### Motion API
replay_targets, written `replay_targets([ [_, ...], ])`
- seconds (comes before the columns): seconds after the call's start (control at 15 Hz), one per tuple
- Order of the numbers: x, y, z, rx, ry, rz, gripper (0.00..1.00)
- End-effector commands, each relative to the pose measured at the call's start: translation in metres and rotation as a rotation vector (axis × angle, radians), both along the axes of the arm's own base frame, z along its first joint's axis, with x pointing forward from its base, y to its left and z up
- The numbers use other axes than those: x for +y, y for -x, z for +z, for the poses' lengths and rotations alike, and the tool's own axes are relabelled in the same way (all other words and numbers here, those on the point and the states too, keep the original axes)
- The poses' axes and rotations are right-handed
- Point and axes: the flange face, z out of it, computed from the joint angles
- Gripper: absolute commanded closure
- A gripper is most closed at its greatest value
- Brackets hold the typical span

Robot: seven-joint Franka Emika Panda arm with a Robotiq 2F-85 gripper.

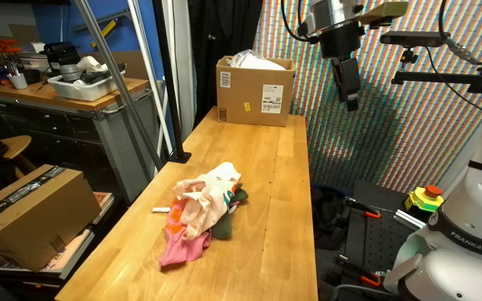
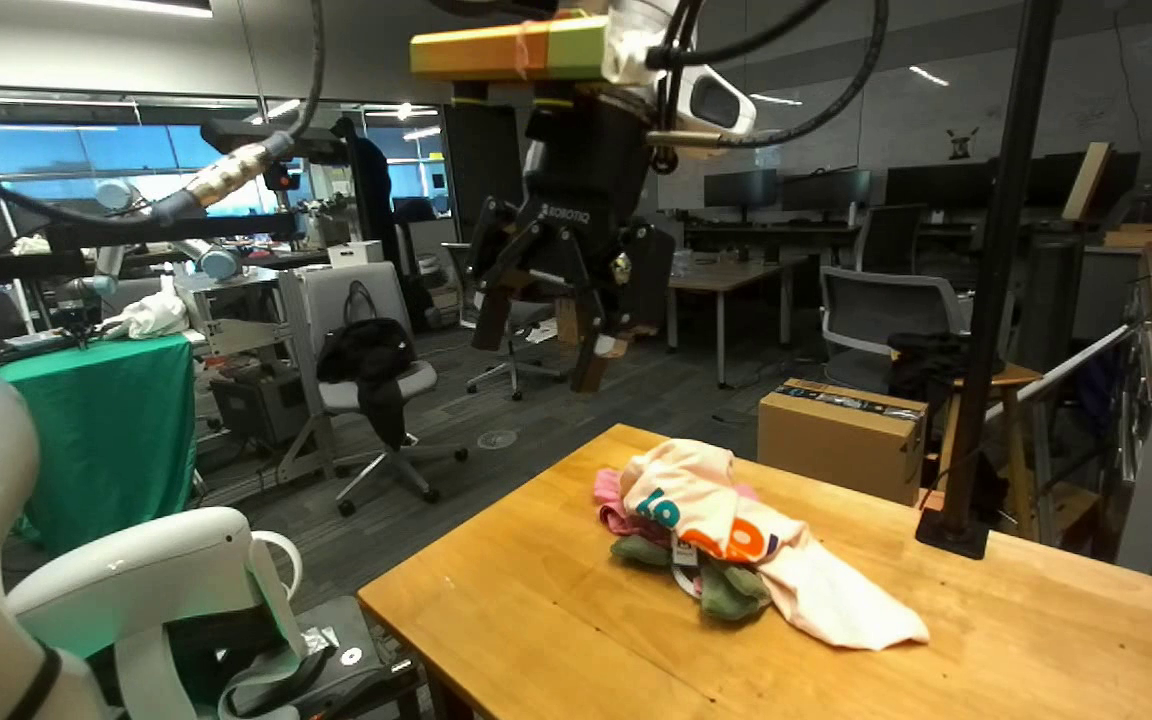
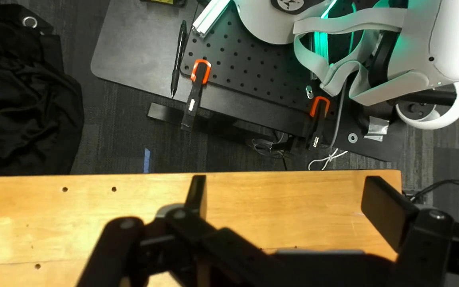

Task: Move the peach colored shirt and the turnip plushie to the right then move the pink shirt closer to you

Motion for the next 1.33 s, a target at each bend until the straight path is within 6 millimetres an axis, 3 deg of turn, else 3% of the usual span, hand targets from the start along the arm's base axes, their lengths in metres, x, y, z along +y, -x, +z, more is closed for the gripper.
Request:
replay_targets([
  [0.0,0.024,-0.049,0.0,0.078,0.011,0.068,0.0],
  [0.6,0.064,-0.144,-0.009,0.171,0.024,0.185,0.0],
  [1.0,0.128,-0.21,-0.024,0.089,-0.028,0.219,0.0],
  [1.27,0.172,-0.242,-0.041,0.014,-0.064,0.216,0.0],
])
